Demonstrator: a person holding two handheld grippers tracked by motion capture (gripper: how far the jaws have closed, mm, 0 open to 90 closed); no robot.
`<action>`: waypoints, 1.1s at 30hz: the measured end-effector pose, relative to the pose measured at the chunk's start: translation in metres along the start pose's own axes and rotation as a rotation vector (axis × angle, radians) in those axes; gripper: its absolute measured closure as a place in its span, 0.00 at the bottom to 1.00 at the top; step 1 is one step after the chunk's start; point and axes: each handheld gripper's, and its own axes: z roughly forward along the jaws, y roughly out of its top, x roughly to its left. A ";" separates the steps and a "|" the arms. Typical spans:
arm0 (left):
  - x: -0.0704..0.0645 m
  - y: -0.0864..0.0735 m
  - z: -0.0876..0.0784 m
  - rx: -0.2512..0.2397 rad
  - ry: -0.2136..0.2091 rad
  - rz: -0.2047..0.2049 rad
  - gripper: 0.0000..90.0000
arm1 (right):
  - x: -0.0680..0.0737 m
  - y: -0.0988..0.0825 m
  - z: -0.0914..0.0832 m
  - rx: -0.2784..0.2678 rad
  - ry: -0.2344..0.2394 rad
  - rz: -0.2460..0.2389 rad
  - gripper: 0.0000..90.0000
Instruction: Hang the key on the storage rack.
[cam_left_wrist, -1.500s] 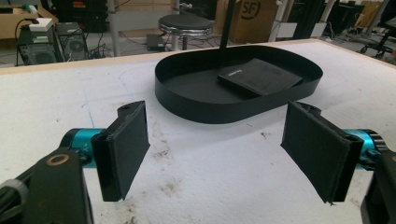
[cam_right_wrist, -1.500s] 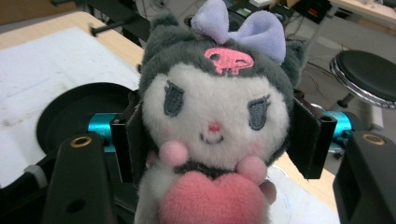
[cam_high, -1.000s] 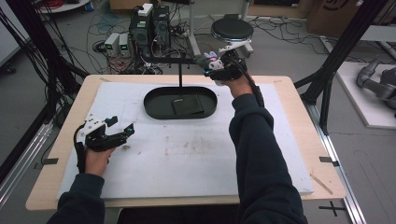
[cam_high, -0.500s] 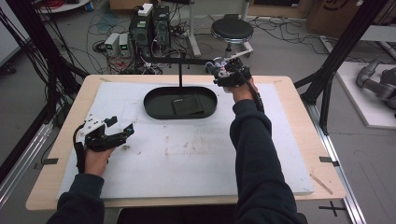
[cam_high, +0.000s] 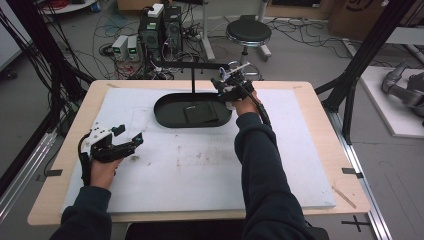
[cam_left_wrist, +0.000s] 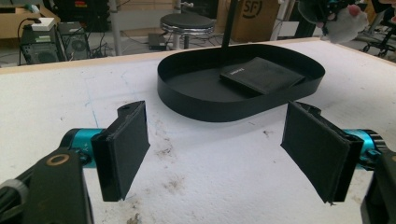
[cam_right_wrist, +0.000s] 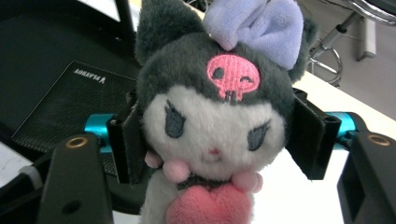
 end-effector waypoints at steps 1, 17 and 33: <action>0.000 0.000 0.000 0.001 0.001 0.002 0.25 | -0.001 -0.001 0.000 -0.003 -0.001 0.006 0.32; 0.001 -0.001 0.002 -0.002 0.002 -0.013 0.25 | -0.032 -0.050 -0.065 -0.132 0.088 0.072 0.25; -0.001 0.000 0.004 0.003 0.005 -0.008 0.25 | -0.032 -0.144 -0.128 -0.241 0.082 0.029 0.23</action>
